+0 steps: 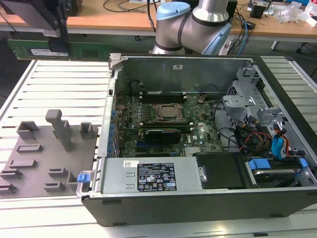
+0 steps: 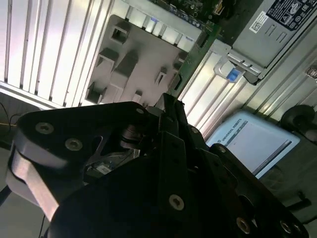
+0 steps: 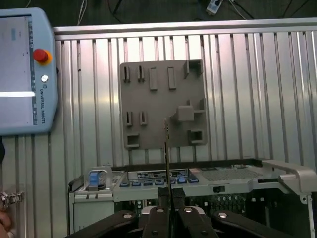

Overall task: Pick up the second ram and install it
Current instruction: 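Pick up the second ram and move it above second insertion slot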

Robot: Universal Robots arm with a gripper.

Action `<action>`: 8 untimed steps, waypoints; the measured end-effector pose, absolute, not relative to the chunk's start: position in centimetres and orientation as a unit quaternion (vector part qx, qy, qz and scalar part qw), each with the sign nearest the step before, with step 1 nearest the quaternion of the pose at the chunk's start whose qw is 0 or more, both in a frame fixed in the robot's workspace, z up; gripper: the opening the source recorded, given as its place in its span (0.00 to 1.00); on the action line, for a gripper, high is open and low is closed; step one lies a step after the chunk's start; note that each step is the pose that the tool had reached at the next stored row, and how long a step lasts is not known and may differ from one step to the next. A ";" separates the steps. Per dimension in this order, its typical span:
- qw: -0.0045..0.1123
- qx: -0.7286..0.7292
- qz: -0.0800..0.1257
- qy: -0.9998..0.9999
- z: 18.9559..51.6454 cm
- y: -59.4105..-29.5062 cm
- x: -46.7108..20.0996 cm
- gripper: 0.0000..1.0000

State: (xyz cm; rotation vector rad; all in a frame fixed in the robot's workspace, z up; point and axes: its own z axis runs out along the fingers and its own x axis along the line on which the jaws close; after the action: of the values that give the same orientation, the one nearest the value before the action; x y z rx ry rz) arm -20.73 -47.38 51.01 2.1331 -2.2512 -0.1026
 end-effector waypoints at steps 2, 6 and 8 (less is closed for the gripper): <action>0.020 0.687 -0.034 -0.725 51.0 -47.2 -19.5 0.13; 0.023 0.687 -0.037 -0.725 50.9 -46.8 -16.1 0.13; 0.024 0.687 -0.038 -0.725 50.9 -46.6 -15.1 0.13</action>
State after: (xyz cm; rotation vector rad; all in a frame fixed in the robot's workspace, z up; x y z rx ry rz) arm -15.06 -46.63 50.90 2.1258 -2.2436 -0.1168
